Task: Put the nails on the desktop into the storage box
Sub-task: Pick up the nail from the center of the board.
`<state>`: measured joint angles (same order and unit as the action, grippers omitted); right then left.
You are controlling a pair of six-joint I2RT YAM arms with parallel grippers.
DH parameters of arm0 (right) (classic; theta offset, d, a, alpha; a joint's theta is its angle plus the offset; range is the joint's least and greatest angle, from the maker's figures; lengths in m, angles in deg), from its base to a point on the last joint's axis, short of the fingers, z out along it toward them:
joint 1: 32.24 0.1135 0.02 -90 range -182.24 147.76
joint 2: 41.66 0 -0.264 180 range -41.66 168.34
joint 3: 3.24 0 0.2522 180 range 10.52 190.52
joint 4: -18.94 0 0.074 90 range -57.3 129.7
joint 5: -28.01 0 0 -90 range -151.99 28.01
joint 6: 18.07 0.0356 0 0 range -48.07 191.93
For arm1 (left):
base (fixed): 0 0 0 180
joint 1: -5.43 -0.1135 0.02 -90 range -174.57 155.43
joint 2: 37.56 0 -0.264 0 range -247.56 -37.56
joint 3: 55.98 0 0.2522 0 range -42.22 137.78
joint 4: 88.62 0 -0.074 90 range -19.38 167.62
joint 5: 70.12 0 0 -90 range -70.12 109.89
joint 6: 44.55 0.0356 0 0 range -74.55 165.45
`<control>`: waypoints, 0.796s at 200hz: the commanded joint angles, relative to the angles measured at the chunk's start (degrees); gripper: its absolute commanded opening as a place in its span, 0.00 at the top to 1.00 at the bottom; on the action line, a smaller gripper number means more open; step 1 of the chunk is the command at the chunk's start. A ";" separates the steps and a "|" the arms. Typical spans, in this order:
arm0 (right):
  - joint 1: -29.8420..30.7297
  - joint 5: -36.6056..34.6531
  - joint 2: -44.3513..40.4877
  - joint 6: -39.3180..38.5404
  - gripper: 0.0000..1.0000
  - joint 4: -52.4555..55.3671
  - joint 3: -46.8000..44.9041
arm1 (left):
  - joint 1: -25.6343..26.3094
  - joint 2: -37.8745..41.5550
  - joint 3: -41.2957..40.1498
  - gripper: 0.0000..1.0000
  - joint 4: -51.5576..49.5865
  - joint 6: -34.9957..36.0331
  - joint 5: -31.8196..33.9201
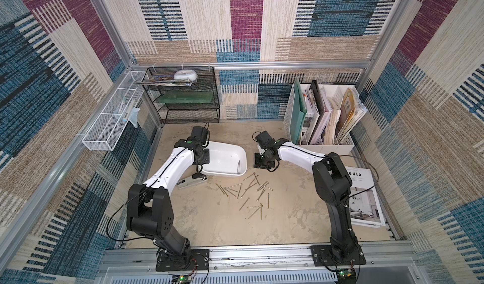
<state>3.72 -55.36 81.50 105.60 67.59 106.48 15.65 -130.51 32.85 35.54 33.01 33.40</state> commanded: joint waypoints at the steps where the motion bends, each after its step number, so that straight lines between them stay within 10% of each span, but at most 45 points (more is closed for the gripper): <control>1: 0.13 -0.67 1.59 -4.58 0.63 1.96 3.12 | -0.20 0.03 0.57 1.00 0.07 0.32 -0.14; 68: 0.33 -11.60 2.07 -31.75 0.57 4.42 6.00 | -0.83 -0.13 0.78 1.00 -0.10 0.32 -0.51; 159: 0.52 -6.20 2.67 -51.14 0.52 -1.03 3.36 | -1.51 -0.22 0.91 1.00 -0.28 0.52 -0.11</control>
<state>4.14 -64.28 83.95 60.71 68.21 110.94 14.47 -130.53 33.18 35.32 33.03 33.27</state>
